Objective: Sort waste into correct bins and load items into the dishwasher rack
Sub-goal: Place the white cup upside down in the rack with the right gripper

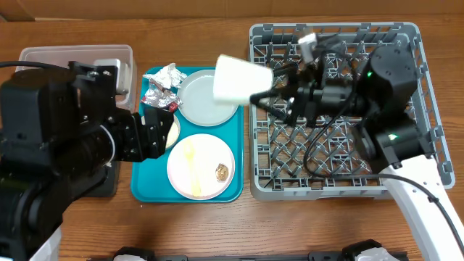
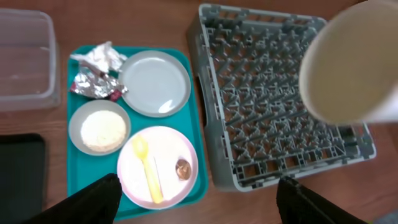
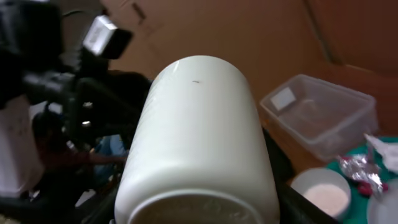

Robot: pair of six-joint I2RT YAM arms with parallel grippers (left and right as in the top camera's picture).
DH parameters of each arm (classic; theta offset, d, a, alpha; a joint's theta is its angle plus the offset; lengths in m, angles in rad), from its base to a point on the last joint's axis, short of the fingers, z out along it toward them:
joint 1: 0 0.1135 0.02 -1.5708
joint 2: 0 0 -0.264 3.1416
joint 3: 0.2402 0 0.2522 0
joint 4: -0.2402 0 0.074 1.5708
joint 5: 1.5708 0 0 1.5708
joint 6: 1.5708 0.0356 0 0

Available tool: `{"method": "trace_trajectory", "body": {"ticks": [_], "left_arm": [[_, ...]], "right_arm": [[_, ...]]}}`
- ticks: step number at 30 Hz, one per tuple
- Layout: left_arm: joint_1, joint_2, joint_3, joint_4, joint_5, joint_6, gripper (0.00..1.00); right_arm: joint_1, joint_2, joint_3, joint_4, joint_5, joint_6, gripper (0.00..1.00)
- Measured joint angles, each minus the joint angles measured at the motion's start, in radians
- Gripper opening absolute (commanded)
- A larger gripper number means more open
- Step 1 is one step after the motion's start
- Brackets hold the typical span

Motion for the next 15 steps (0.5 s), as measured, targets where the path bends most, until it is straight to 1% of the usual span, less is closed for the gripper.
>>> {"method": "trace_trajectory", "body": {"ticks": [4,7,8,9,12,15], "left_arm": [[0.0,-0.002,0.058,0.0,-0.018,-0.001,0.82],[0.0,-0.005,0.073,-0.008,-0.023,-0.001,0.82],[0.0,-0.005,0.074,-0.015,-0.025,-0.001,0.82],[0.0,-0.005,0.075,-0.023,-0.03,-0.002,0.83],[0.0,-0.005,0.075,-0.045,-0.057,-0.004,0.83],[0.0,-0.005,0.075,-0.058,-0.085,-0.005,0.83]], "right_arm": [[-0.064,0.0,0.003,-0.169,0.129,0.025,0.38],[-0.098,-0.002,0.006,-0.354,0.313,0.032,0.37],[-0.105,-0.007,0.006,-0.462,0.424,0.029,0.37],[-0.106,-0.009,0.006,-0.492,0.468,0.028,0.37],[-0.111,-0.028,0.014,-0.699,0.698,0.008,0.37],[-0.111,-0.04,0.072,-0.924,0.879,-0.014,0.37]]}}
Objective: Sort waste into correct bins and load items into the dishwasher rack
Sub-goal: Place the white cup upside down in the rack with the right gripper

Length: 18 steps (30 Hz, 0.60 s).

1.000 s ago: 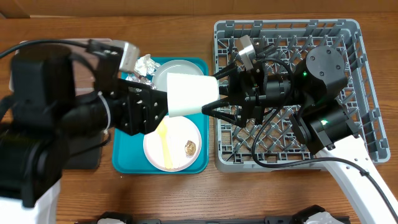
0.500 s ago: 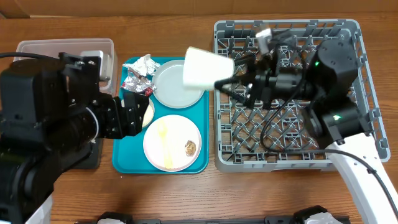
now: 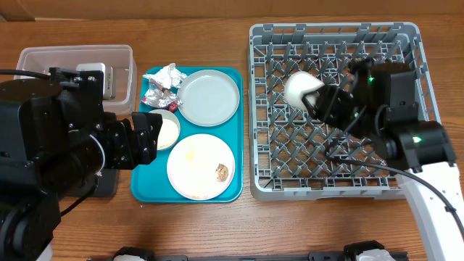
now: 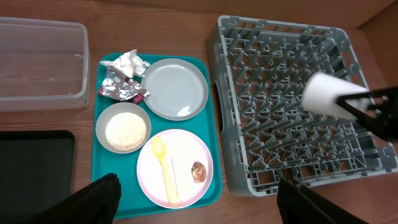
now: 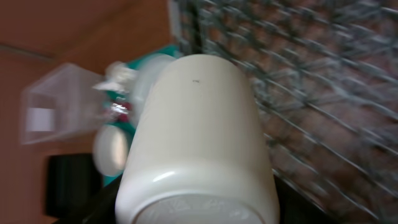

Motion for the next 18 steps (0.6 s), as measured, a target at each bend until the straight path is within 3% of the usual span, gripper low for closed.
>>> {"method": "trace_trajectory", "body": {"ticks": [3,6,11,18], "left_arm": [[0.0,0.0,0.0,-0.006,-0.029,-0.001,0.83],[0.0,0.0,0.001,-0.008,-0.039,-0.003,0.83],[0.0,0.0,0.001,-0.008,-0.043,-0.003,0.83],[0.0,0.0,0.001,-0.016,-0.043,-0.003,0.84]], "right_arm": [[0.0,-0.013,0.108,-0.238,0.208,-0.016,0.38],[-0.001,-0.032,0.141,-0.361,0.354,-0.024,0.39],[-0.05,0.01,0.142,-0.452,0.458,-0.026,0.41],[-0.177,0.153,0.138,-0.461,0.46,-0.071,0.41]]}}
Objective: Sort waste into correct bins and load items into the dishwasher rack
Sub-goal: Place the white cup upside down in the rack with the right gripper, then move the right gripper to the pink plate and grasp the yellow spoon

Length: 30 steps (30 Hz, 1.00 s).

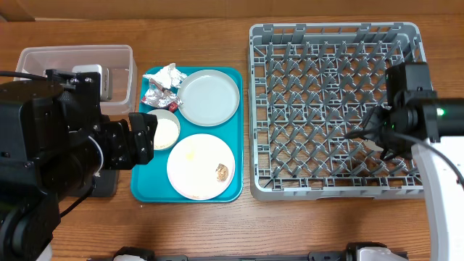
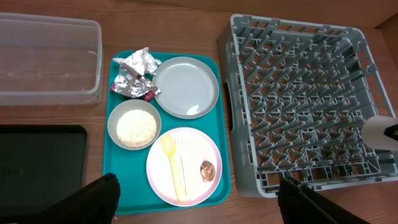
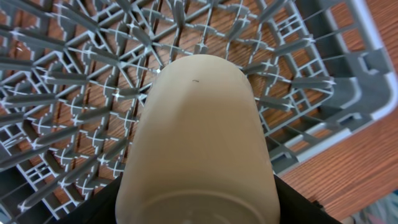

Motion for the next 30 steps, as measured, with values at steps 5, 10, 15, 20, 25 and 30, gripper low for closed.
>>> {"method": "trace_trajectory", "body": {"ticks": [5,10,15,20,25,30], "left_arm": [[0.0,0.0,0.0,0.0,0.0,0.0,0.85],[0.0,0.002,0.0,0.0,0.0,0.0,0.86],[0.0,0.019,0.0,-0.001,0.0,0.0,0.86],[0.0,0.024,0.0,-0.003,0.0,0.0,0.88],[0.0,0.025,0.0,-0.004,0.0,0.0,0.89],[0.0,0.044,0.0,-0.006,-0.001,0.0,0.88]], "right_arm": [[-0.045,0.085,-0.045,0.027,-0.078,-0.061,0.41],[-0.049,0.123,-0.09,0.057,-0.146,-0.098,0.41],[-0.05,0.124,-0.186,0.153,-0.162,-0.101,0.42],[-0.05,0.124,-0.235,0.203,-0.161,-0.097,0.79],[-0.05,0.116,-0.126,0.113,-0.161,-0.103,0.83],[-0.05,-0.012,0.049,0.1,-0.245,-0.122,0.84]]}}
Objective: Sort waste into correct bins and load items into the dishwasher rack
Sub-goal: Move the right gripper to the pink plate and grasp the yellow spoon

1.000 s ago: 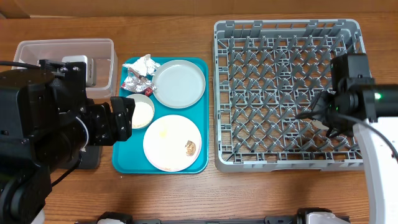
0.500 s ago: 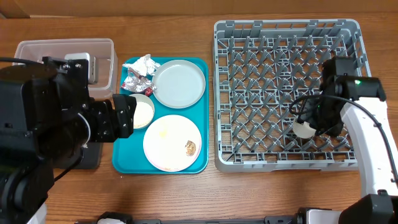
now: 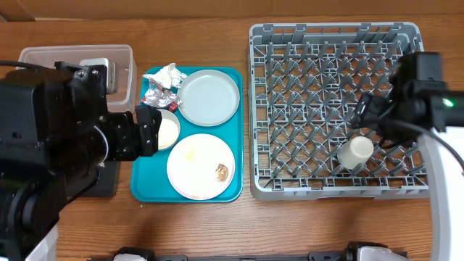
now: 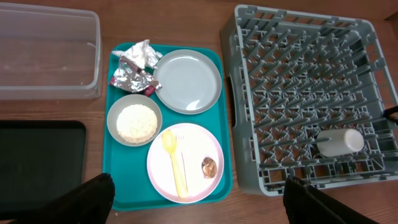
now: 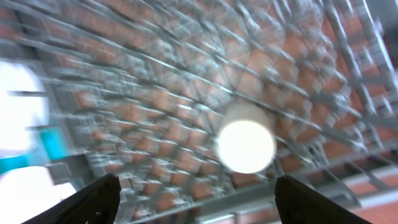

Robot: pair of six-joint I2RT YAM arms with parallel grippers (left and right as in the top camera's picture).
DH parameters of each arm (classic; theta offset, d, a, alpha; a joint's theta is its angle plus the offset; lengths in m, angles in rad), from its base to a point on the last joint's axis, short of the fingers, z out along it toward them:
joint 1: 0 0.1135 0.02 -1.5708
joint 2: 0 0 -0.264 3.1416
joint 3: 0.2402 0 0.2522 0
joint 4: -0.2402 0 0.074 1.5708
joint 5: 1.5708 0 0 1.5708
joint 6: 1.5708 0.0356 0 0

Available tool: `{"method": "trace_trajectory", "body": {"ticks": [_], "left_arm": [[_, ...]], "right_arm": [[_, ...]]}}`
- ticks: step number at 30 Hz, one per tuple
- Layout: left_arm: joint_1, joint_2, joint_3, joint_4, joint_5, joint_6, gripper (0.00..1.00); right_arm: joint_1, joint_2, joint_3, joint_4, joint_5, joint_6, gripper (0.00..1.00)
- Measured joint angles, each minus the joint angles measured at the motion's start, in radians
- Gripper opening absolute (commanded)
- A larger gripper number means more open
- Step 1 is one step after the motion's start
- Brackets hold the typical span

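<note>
A white cup [image 3: 355, 152] lies on its side in the front right part of the grey dishwasher rack [image 3: 333, 190]; it also shows in the left wrist view as the cup [image 4: 339, 142]. My right gripper [image 5: 196, 205] is open above the cup [image 5: 245, 146], apart from it. My left gripper [image 4: 199, 208] hangs open and empty high over the teal tray [image 4: 112, 180]. On the tray are a grey plate [image 4: 187, 81], a pink plate [image 4: 193, 146] with a yellow spoon [image 4: 174, 163], a bowl [image 4: 134, 119] and crumpled foil [image 4: 134, 68].
A clear plastic bin [image 4: 43, 93] stands left of the tray at the back. A black bin [image 4: 37, 162] lies in front of it. The right arm [image 3: 424, 98] reaches over the rack's right side. The left arm [image 3: 65, 138] covers the table's left.
The right gripper was shut on the cup low over the rack's front right. Now the cup lies in the rack and the gripper is open above it. The left arm barely moved.
The right gripper held the cup in the air near the rack's left edge. Then it held it over the rack's middle, then low at the rack's front right. Now the cup rests there, let go. The left gripper stayed open over the tray.
</note>
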Motion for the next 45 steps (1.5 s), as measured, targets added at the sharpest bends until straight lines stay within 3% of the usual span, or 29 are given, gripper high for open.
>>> {"method": "trace_trajectory", "body": {"ticks": [4,5,6,7,10,12,17,20,24,31,36,45], "left_arm": [[0.0,0.038,0.0,-0.014,-0.024,0.0,0.87],[0.0,0.058,0.0,-0.025,-0.03,0.0,0.75],[0.0,0.081,0.0,-0.035,-0.036,0.0,0.74],[0.0,0.102,0.0,-0.045,-0.039,0.002,0.75],[0.0,0.154,-0.034,-0.048,-0.044,0.004,0.92],[0.0,0.163,-0.093,-0.05,-0.047,0.005,0.9],[0.0,0.163,-0.284,-0.052,-0.049,0.007,0.71],[0.0,0.163,-0.369,-0.058,-0.069,-0.014,0.79],[0.035,0.076,-0.345,-0.054,-0.082,-0.045,1.0],[0.099,-0.248,-0.241,-0.057,-0.163,-0.098,1.0],[0.099,-0.311,-0.237,-0.058,-0.184,-0.097,1.0],[0.099,-0.311,-0.239,-0.05,-0.192,-0.097,1.0]], "right_arm": [[0.039,-0.151,0.027,0.092,-0.162,-0.046,0.89],[0.067,-0.185,0.028,0.113,-0.204,-0.051,0.89],[0.1,-0.216,0.03,0.125,-0.245,-0.056,0.9],[0.123,-0.23,0.031,0.13,-0.264,-0.058,0.92],[0.175,-0.236,0.031,0.13,-0.301,-0.065,0.93],[0.194,-0.229,0.031,0.13,-0.31,-0.066,0.93],[0.218,-0.209,0.031,0.123,-0.356,-0.067,0.9],[0.272,-0.18,0.031,0.132,-0.382,-0.068,0.86],[0.438,-0.076,-0.004,0.221,-0.384,-0.034,0.79],[0.779,0.223,-0.014,0.465,-0.169,0.122,0.77],[0.998,0.445,-0.016,0.541,0.022,0.212,0.68],[1.104,0.64,-0.022,0.719,0.105,0.206,0.56]]}}
